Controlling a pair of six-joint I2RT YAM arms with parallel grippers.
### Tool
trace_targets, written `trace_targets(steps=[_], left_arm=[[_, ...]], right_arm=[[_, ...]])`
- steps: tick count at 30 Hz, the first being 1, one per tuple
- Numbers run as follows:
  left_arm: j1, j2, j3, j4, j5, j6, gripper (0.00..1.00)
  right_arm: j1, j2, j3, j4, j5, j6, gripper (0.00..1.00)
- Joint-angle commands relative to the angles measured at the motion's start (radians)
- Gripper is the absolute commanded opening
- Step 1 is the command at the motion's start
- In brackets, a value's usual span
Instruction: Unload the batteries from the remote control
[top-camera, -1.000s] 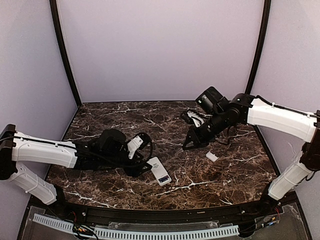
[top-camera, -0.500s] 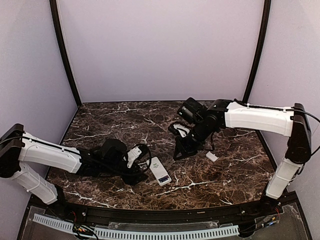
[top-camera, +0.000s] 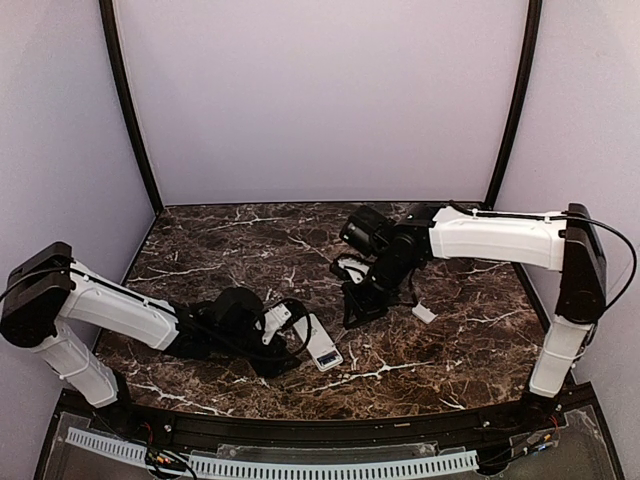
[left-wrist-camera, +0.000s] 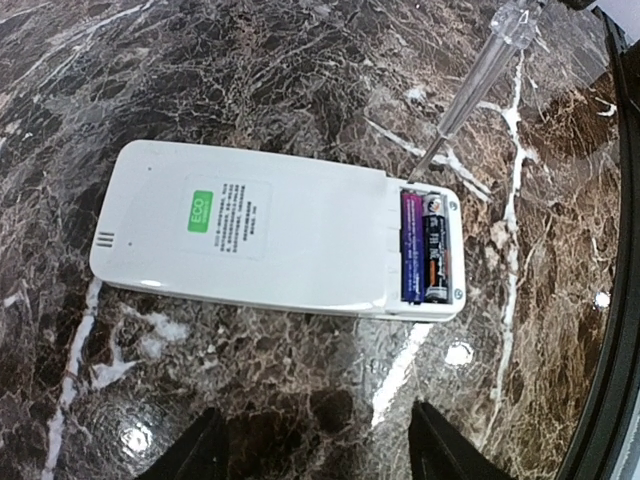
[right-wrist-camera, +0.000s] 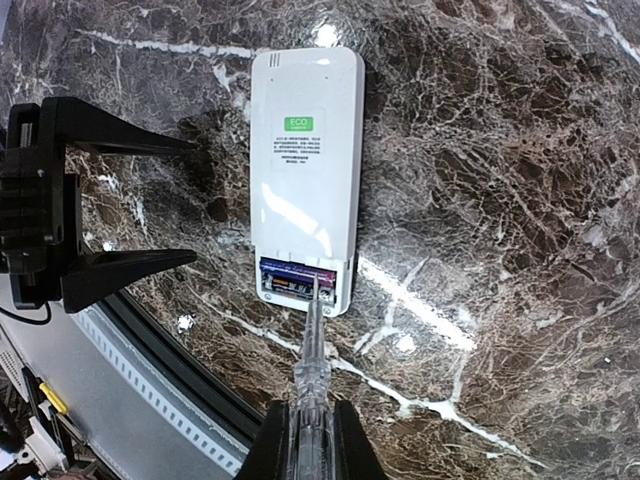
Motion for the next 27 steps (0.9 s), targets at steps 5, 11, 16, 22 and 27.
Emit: trace_targets(steps=[5,11,16,22,27], left_arm=[[-0.008,0.055,0.053,0.014,0.02,0.038,0.6],[-0.008,0.078,0.076,0.007,0.017,0.049,0.59],[-0.008,0.099,0.092,0.008,0.022,0.051,0.59],[-0.007,0.11,0.104,0.003,0.025,0.055,0.58],[-0.008,0.101,0.106,0.006,0.02,0.043,0.57]], right_arm=[[0.022,0.046,0.042,-0.056,0.046,0.002,0.0],[0.026,0.054,0.051,-0.071,0.056,-0.002,0.0],[0.027,0.056,0.052,-0.072,0.06,-0.005,0.0],[0.032,0.067,0.052,-0.068,0.056,-0.014,0.0],[0.039,0.074,0.052,-0.064,0.056,-0.018,0.0]])
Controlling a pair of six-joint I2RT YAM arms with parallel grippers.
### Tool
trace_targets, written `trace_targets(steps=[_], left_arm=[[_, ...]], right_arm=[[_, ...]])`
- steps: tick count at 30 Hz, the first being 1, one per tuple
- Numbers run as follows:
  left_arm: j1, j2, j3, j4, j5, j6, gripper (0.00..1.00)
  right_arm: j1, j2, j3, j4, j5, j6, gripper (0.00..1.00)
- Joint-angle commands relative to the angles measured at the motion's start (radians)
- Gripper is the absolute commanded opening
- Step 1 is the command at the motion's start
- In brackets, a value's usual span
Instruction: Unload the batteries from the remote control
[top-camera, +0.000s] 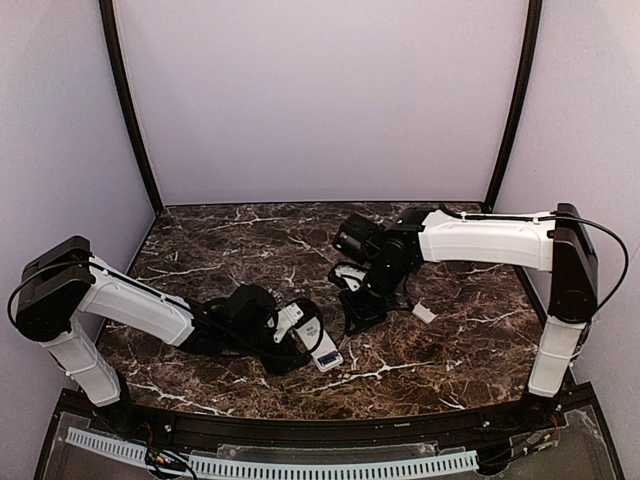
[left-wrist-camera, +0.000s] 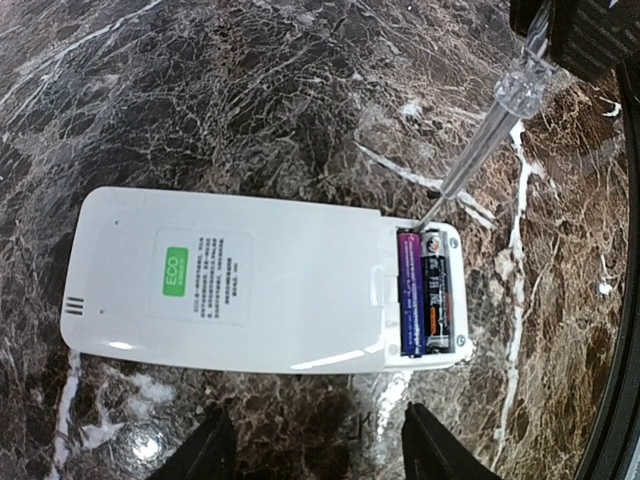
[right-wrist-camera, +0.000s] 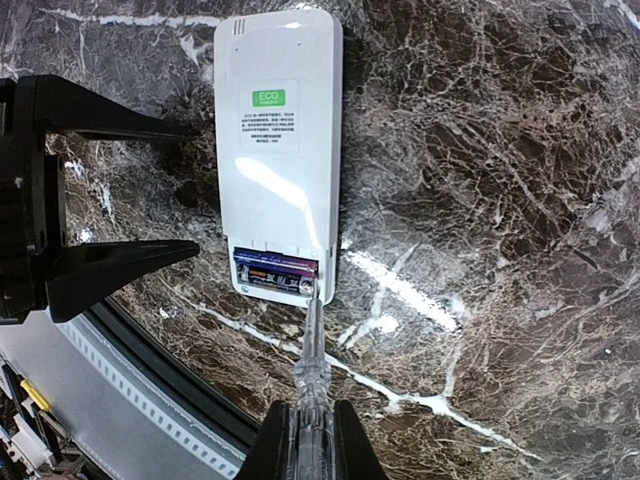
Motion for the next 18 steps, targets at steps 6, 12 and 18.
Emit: trace_targets(steps=[6,12,18], left_arm=[[-0.004,-0.012,0.032,0.003,-0.016,-0.034,0.57],[-0.002,0.007,0.041,-0.005,-0.059,-0.065,0.53],[-0.001,0.026,0.059,-0.014,-0.073,-0.088,0.5]], right_arm=[[0.018,0.032,0.026,0.001,0.014,-0.011,0.0],[0.02,0.033,0.019,0.01,0.015,-0.009,0.0],[0.021,0.03,0.003,0.026,0.01,-0.002,0.0]])
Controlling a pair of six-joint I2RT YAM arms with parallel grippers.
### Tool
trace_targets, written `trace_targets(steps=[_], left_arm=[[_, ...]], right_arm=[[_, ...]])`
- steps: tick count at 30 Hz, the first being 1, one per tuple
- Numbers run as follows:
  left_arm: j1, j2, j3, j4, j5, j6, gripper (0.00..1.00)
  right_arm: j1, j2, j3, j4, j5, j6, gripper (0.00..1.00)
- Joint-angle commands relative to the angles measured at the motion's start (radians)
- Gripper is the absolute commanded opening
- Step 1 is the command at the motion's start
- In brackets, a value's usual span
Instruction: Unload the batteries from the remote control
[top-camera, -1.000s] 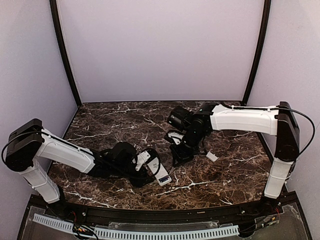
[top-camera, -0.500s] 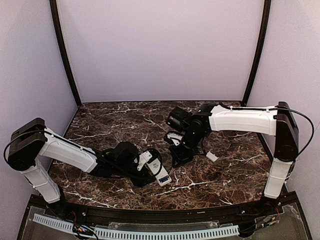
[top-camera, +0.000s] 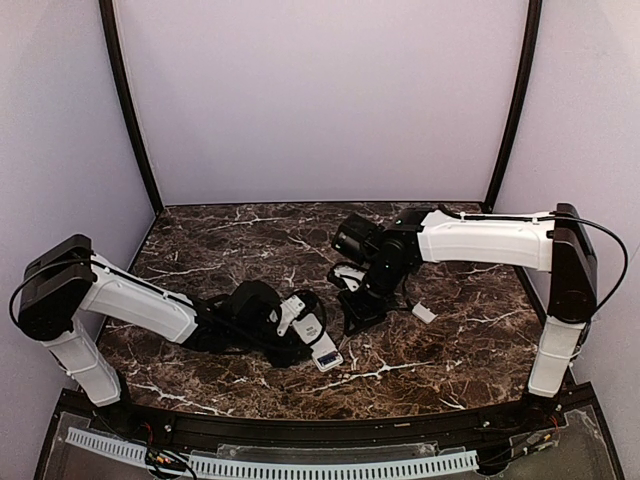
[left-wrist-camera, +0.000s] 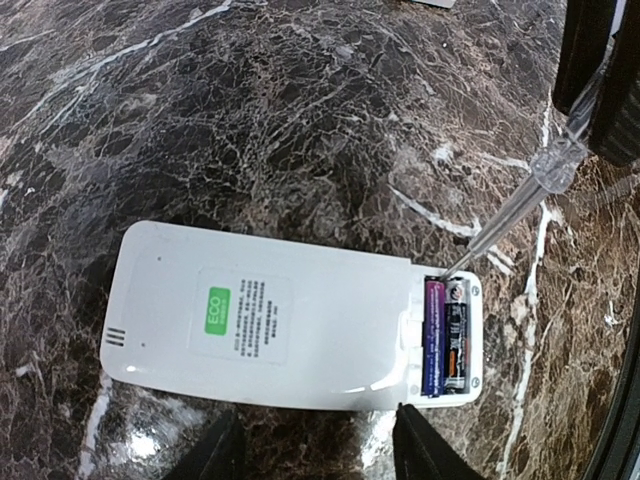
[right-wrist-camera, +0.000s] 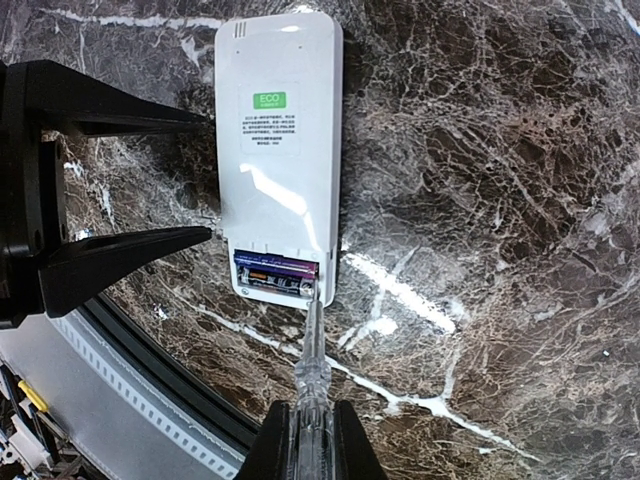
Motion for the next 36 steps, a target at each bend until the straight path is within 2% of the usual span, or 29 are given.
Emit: trace_targets(steps=[1,18,36], left_arm=[[-0.001,0.024,0.032,-0.02,-0.021,-0.027,0.5],[-0.001,0.064,0.044,-0.021,-0.025,-0.036,0.48],[-0.002,0.099,0.039,-0.016,-0.028,-0.043,0.43]], right_arm=[[0.015,0.026,-0.006,0.028,0.001,0.0,0.0],[0.014,0.012,-0.065,0.102,-0.06,0.002,0.0],[-0.009,-0.048,-0.231,0.253,-0.139,0.047,0.0]])
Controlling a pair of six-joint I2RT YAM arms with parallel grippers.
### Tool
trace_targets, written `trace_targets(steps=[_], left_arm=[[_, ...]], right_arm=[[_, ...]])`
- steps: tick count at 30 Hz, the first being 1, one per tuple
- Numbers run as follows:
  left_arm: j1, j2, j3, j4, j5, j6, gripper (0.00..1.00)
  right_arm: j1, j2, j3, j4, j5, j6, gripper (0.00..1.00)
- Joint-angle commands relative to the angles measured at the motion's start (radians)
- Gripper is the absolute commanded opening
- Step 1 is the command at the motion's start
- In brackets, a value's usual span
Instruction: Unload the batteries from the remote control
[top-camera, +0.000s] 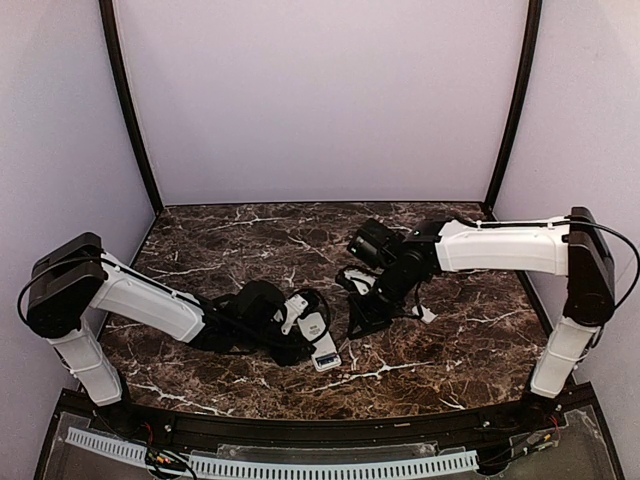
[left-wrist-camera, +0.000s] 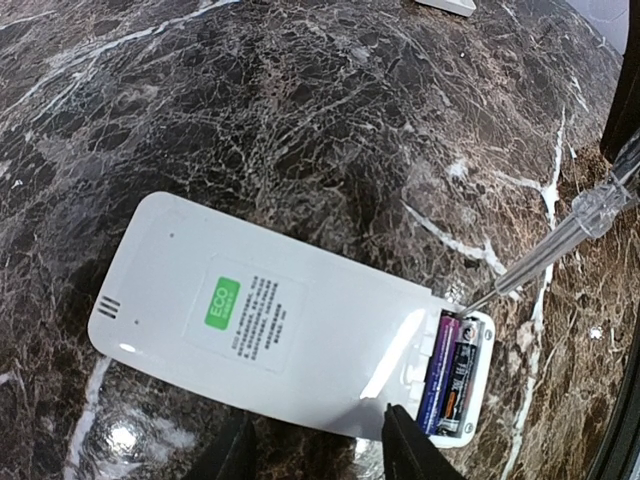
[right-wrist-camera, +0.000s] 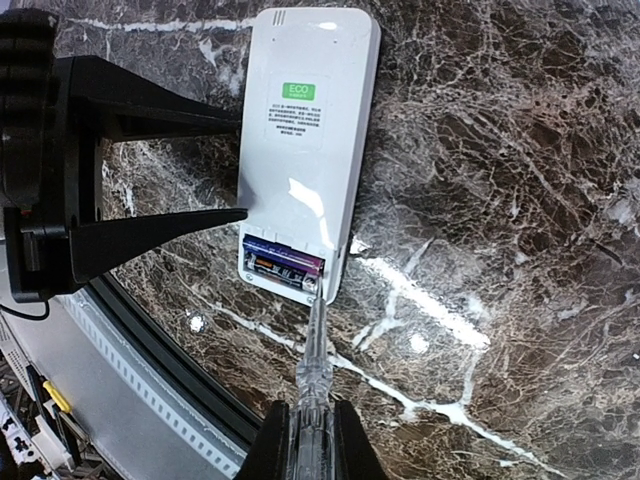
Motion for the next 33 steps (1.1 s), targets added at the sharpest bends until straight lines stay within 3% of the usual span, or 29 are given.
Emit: trace_targets(steps=[1,18,33], left_arm=[[-0.001,0.042,0.008,-0.031,-0.015,0.009,0.42],[-0.001,0.058,-0.014,-0.022,-0.019,-0.007,0.41],[-0.001,0.063,-0.037,-0.015,-0.011,-0.03,0.36]], right_arm=[[0.013,0.042,-0.066,0.094,-0.067,0.01,0.0],[-0.032,-0.021,-0.249,0.274,-0.142,0.06,0.0],[-0.061,-0.088,-0.453,0.53,-0.198,0.132,0.0]])
